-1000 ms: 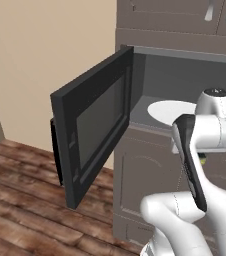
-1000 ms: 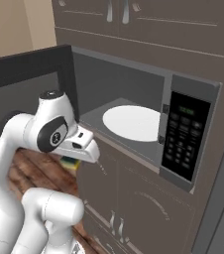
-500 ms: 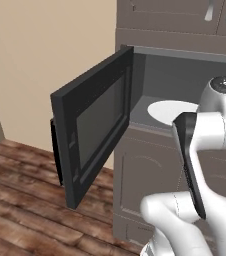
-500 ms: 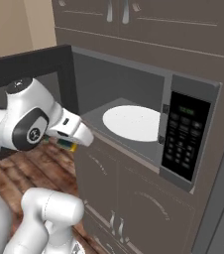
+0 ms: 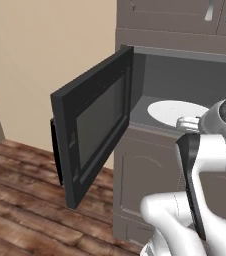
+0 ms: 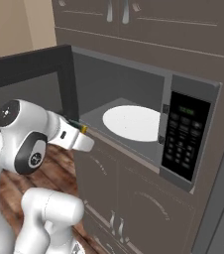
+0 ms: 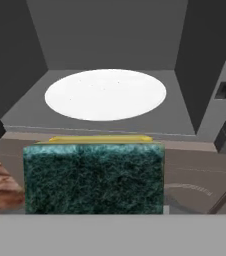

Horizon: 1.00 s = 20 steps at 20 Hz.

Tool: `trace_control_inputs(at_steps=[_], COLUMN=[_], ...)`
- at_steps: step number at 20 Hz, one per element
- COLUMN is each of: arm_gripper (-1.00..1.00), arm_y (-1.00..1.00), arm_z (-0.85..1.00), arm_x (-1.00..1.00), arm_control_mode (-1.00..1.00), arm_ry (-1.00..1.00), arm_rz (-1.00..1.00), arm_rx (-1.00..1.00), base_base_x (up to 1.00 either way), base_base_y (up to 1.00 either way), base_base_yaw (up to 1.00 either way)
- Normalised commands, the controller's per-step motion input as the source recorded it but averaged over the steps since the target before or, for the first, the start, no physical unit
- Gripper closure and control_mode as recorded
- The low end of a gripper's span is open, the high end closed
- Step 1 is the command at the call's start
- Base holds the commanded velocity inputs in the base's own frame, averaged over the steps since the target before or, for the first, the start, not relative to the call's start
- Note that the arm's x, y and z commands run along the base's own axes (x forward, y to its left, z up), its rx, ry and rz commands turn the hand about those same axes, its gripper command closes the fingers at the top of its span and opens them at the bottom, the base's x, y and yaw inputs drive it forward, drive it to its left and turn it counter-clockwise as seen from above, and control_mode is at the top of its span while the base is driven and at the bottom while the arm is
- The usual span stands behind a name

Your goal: Place the sponge inside the microwave to prepare for sanitizing.

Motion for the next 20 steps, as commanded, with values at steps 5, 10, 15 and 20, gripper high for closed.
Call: trace_control_inputs(at_steps=[5,10,15,20], arm_gripper=[1.00,1.00,1.00,1.00], arm_y=[-0.19,-0.04,0.00,-0.11], arm_z=[0.37,0.35,-0.02,-0.03], arm_x=[0.18,0.05,0.31,0.45], arm_control_mode=[-1.00,-1.00,-1.00,-1.00], arm_ry=[0.06,0.04,-0.01,-0.02], arm_rz=[0.00,0.00,0.00,0.00], arm_rx=[0.00,0.00,0.00,0.00], base_base_x=[0.00,0.00,0.00,0.00], base_base_y=[0.00,0.00,0.00,0.00], base_base_yaw=[0.00,0.00,0.00,0.00])
